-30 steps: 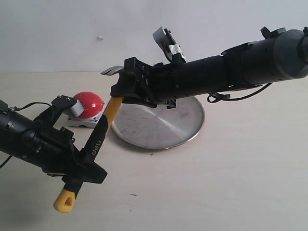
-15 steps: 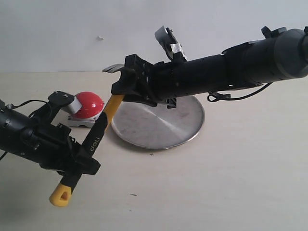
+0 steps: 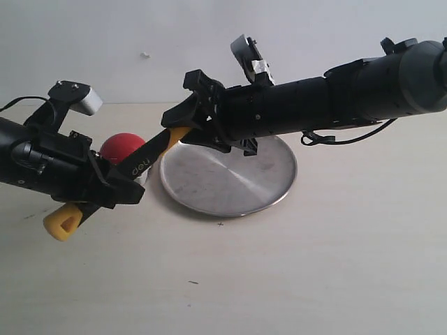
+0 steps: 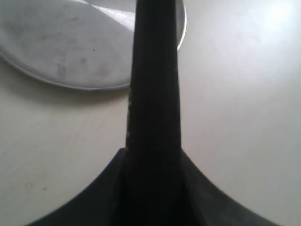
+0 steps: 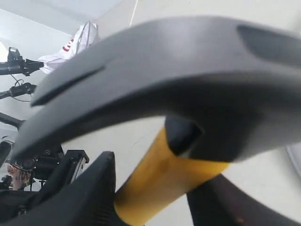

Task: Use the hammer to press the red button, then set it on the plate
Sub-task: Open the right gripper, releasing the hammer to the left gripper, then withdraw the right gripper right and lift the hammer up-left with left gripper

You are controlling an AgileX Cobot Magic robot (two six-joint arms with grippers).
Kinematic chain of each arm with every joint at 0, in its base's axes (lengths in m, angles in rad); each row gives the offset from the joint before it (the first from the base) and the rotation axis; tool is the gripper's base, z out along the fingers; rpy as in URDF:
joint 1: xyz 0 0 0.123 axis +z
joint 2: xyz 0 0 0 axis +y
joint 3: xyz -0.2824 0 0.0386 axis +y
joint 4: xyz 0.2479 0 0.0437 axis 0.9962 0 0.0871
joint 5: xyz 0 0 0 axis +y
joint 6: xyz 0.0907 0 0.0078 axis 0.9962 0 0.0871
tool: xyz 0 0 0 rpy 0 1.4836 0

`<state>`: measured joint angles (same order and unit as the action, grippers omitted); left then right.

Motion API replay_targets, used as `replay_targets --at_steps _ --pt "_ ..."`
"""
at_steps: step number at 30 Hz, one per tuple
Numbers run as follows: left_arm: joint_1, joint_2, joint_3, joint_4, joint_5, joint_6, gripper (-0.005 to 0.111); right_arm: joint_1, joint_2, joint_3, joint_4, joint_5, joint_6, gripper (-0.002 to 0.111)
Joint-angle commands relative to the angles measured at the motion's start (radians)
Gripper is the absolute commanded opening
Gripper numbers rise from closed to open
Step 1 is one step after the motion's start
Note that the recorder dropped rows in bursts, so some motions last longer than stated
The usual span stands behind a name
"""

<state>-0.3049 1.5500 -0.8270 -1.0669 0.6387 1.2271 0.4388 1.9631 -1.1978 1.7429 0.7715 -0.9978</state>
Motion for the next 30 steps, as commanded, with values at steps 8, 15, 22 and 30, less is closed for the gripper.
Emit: replay_targets --at_steps 8,15,22,30 --pt "-0.005 -0.020 -0.016 -0.015 -0.049 -0.032 0.000 0.001 -0.018 -0.008 0.001 0.044 0.006 0.061" --pt "-0.005 -0.020 -0.045 -0.015 -0.064 -0.065 0.000 0.003 -0.060 -0.006 0.001 0.048 0.006 0.061" --pt "-0.005 -0.020 -0.060 -0.015 -0.092 -0.095 0.000 0.003 -0.108 0.068 -0.029 0.044 -0.015 0.061" --pt "-0.005 -0.024 -0.060 -0.011 -0.098 -0.138 0.000 0.003 -0.224 0.255 0.001 0.006 -0.212 0.055"
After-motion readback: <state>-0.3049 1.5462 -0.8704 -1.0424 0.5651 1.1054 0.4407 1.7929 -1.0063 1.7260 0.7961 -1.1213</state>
